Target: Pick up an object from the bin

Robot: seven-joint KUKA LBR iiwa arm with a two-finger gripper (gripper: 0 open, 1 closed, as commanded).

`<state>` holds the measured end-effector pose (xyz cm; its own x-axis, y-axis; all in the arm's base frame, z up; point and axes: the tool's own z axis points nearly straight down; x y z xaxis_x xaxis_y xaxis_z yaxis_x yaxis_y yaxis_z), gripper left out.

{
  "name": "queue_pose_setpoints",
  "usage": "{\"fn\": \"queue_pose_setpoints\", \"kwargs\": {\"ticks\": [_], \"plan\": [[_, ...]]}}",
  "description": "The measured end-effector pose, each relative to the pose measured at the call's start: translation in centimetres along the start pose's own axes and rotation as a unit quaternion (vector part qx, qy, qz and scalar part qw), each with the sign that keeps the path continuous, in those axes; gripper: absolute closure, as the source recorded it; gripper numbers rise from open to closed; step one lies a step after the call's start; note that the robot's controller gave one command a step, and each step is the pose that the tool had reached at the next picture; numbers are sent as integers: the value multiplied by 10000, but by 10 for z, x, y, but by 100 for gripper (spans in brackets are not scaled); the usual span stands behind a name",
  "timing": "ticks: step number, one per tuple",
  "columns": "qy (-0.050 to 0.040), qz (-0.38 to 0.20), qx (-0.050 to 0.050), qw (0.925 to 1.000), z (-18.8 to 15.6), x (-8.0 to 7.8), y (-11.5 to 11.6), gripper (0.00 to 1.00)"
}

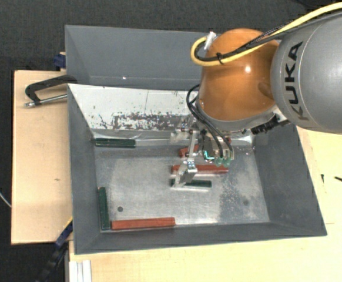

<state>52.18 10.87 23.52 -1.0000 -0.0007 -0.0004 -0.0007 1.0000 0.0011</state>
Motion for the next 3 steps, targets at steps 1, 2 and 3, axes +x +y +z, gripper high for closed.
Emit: {"fn": "queue_pose_setpoints", "kwargs": {"ticks": [1, 2, 3], "plan": [[-27, 266, -6, 9996, 52, 3, -17, 0], [-5, 1110, -3, 9938, 107, -12, -40, 0], [-15, 407, -12, 9992, 158, -10, -63, 100]]}}
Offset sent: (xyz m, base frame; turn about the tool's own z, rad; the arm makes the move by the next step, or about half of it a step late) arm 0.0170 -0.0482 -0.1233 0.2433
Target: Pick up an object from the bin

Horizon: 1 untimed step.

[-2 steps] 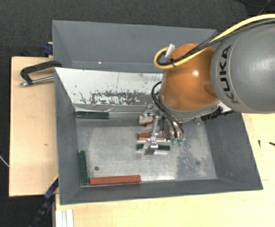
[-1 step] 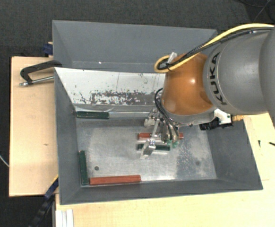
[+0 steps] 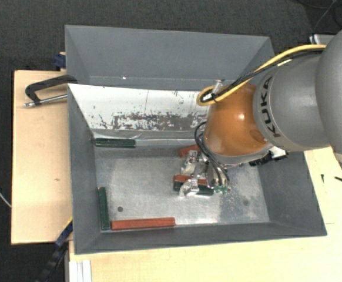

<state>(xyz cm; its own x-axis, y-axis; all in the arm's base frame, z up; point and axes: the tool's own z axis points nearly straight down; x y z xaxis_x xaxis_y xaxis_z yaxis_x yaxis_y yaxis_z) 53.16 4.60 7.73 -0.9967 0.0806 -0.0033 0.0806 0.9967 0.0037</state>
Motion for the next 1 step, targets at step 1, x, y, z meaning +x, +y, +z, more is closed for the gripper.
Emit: {"fn": "queue_pose_setpoints", "kwargs": {"ticks": [1], "plan": [[0, 0, 0, 10000, 0, 0, 0, 100]]}}
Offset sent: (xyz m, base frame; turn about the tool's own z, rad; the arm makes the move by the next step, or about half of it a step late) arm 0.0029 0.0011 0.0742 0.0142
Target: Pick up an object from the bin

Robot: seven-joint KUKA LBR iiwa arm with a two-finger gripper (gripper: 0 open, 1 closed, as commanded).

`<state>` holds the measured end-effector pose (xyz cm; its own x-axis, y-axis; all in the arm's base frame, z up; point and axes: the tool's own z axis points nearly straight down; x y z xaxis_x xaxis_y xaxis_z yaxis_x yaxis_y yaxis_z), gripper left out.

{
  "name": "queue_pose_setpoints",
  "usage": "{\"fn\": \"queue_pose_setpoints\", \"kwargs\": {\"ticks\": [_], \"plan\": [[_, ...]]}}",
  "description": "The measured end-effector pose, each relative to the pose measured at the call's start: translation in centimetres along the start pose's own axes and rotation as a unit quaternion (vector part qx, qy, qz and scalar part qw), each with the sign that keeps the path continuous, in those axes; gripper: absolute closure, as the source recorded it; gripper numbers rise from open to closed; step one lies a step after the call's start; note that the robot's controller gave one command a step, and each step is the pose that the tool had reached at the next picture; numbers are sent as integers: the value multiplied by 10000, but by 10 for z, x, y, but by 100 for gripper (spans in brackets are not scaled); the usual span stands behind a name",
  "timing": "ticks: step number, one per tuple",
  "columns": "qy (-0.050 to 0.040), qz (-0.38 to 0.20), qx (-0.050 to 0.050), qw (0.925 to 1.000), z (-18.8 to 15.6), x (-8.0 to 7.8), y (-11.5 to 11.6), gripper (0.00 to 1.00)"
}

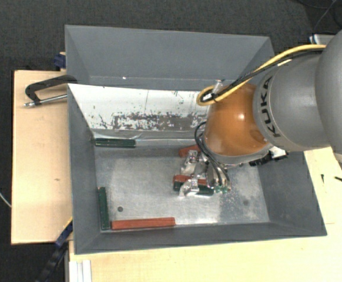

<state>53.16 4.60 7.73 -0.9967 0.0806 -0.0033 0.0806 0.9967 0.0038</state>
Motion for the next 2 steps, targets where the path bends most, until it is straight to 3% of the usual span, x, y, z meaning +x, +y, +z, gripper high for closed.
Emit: {"fn": "queue_pose_setpoints", "kwargs": {"ticks": [1, 2], "plan": [[28, 40, 14, 10000, -41, 0, 1, 100], [-8, -282, 11, 9996, -180, 2, 6, 100]]}}
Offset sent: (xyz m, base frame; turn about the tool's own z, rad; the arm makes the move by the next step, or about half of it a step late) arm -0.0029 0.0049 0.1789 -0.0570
